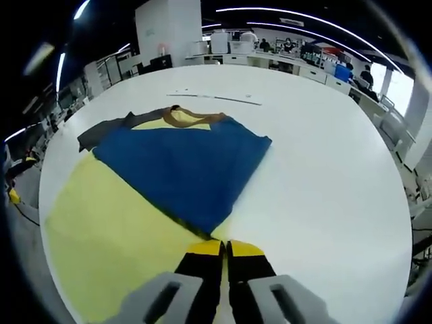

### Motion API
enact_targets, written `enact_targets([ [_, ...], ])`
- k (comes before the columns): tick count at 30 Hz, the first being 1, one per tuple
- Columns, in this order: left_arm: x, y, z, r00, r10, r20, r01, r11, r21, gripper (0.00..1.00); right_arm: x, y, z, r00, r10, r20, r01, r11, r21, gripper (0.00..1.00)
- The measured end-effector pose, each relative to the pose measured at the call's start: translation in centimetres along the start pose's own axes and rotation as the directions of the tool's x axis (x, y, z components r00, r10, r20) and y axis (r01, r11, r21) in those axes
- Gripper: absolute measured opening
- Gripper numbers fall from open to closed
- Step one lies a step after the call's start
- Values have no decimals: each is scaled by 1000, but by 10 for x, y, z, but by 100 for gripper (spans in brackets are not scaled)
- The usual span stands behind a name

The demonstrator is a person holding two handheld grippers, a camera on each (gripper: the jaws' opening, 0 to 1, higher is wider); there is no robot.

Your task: Fold the garment on the visible template until the final outline fits inside the template.

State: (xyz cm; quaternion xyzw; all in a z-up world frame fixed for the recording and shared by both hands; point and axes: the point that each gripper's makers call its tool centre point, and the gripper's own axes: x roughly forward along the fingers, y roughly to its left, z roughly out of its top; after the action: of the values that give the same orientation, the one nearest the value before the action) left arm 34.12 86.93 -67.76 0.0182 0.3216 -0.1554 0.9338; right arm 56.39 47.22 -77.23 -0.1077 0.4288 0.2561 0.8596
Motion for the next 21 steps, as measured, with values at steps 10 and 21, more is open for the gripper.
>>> enact_targets([
  [10, 2, 3, 2, 1000, 8, -1, -8, 1000, -8, 92, -4, 2, 3, 999, 34, 34, -36, 997, 67, 23],
  [21, 5, 15, 11, 1000, 27, 13, -27, 1000, -8, 91, -17, 27, 12, 993, 103, 56, -103, 995, -9, 66],
])
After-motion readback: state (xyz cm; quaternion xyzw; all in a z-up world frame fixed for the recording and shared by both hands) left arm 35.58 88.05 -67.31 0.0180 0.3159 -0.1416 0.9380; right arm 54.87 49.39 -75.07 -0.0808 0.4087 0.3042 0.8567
